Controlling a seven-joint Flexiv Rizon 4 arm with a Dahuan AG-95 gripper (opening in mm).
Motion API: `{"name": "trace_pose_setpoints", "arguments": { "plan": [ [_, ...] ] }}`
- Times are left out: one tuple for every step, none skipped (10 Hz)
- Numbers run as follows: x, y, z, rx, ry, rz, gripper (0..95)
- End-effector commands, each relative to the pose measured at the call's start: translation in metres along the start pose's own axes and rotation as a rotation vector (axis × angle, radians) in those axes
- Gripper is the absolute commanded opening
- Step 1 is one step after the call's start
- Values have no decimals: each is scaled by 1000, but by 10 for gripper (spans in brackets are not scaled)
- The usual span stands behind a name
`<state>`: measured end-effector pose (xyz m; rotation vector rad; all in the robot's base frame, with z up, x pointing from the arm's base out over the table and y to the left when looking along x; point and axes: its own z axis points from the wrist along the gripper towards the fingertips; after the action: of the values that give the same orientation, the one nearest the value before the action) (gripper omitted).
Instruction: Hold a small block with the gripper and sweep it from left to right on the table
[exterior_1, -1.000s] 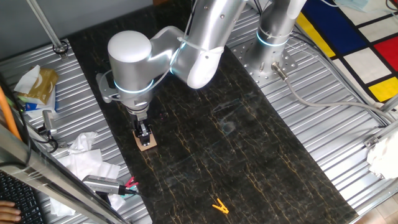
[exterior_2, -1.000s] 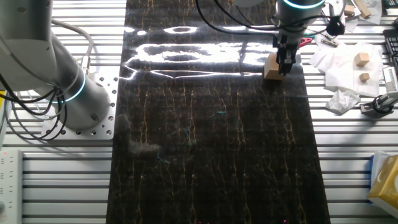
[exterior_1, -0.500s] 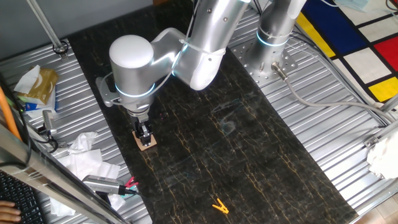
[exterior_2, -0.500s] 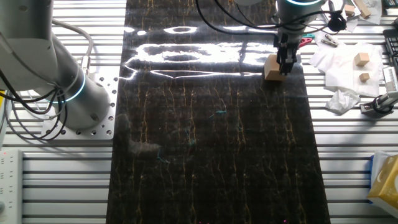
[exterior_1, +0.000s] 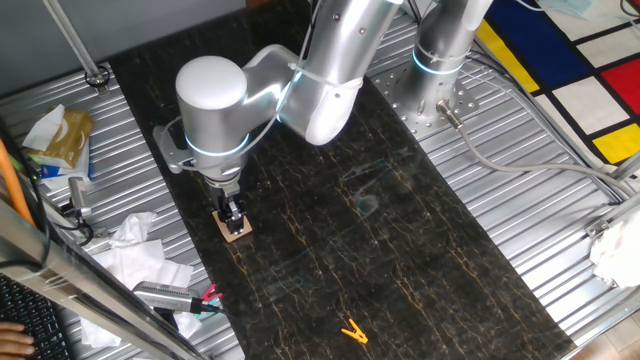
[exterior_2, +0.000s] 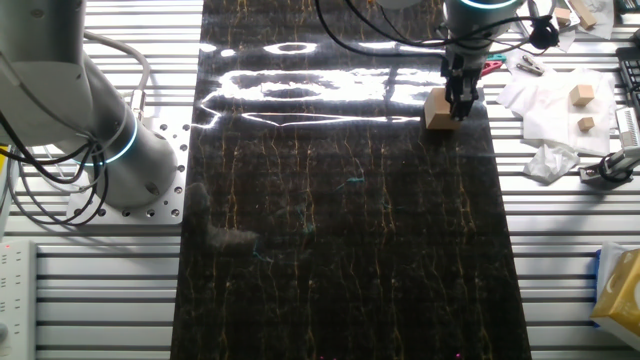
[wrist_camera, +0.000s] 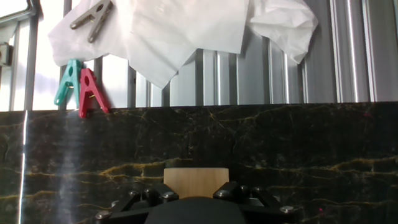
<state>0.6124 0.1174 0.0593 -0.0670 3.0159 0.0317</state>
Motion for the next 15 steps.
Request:
{"name": "trace_pose_setpoints", "arguments": {
  "plan": [
    [0,0,0,4,2,-11,0],
    [0,0,0,5,2,-13,0],
    [0,0,0,10,2,-15,0],
    [0,0,0,10,2,-16,0],
    [0,0,0,10,2,-17,0],
    [0,0,0,10,2,-16,0],
    [0,0,0,10,2,-13,0],
    [0,0,0,9,1,-12,0],
    [0,0,0,8,-1,-11,0],
    [0,0,0,8,-2,-10,0],
    [0,0,0,8,-3,-10,0],
    [0,0,0,8,-5,-8,0],
    [0,0,0,8,-9,-2,0],
    [0,0,0,8,-13,1,0],
    [0,0,0,9,-23,4,0]
  ]
}}
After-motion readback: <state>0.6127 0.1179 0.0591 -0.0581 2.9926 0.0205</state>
